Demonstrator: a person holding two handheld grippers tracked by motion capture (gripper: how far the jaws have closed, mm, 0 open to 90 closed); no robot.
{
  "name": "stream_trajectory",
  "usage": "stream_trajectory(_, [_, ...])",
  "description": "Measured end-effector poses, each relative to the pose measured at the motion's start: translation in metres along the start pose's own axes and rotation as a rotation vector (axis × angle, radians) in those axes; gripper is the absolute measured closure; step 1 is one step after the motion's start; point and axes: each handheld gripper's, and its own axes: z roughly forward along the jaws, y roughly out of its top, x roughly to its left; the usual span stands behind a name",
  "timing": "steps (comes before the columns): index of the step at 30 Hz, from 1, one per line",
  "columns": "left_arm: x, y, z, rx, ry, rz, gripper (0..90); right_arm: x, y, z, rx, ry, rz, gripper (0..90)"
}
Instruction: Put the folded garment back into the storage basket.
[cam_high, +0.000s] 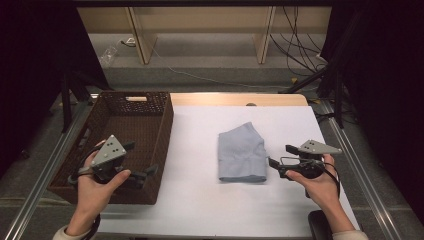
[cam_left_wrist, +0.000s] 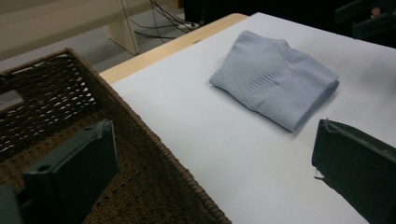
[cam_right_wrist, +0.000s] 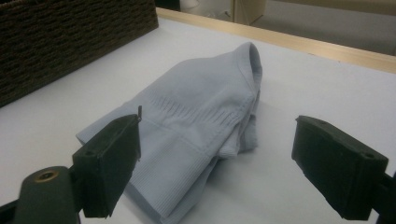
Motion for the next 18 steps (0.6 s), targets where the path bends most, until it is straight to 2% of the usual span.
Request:
stream_trajectory(2, [-0.002, 0.001, 0.003, 0.011, -0.017, 0.013, 0.0, 0.000, 0.000, 0.000, 0.001, -0.001, 0.003, 16.1])
stream_trajectory(3, [-0.005, 0.003, 0.006, 0.020, -0.043, 0.029, 0.0, 0.000, 0.000, 0.000, 0.002, -0.001, 0.003, 16.1])
stream_trajectory(6, [-0.007, 0.004, 0.011, 0.023, -0.066, 0.050, 0.0, -0.001, 0.000, 0.000, 0.002, -0.002, 0.005, 16.1])
stream_trajectory(13, [-0.007, 0.006, 0.020, 0.035, -0.079, 0.060, 0.0, -0.002, 0.002, 0.002, 0.017, 0.001, 0.013, 16.2])
stream_trajectory(17, [-0.010, 0.007, 0.021, 0.038, -0.088, 0.071, 0.0, -0.004, 0.004, 0.009, 0.095, 0.011, 0.049, 15.8])
stream_trajectory(18, [-0.010, 0.007, 0.021, 0.038, -0.088, 0.071, 0.0, -0.004, 0.004, 0.009, 0.095, 0.011, 0.049, 15.8])
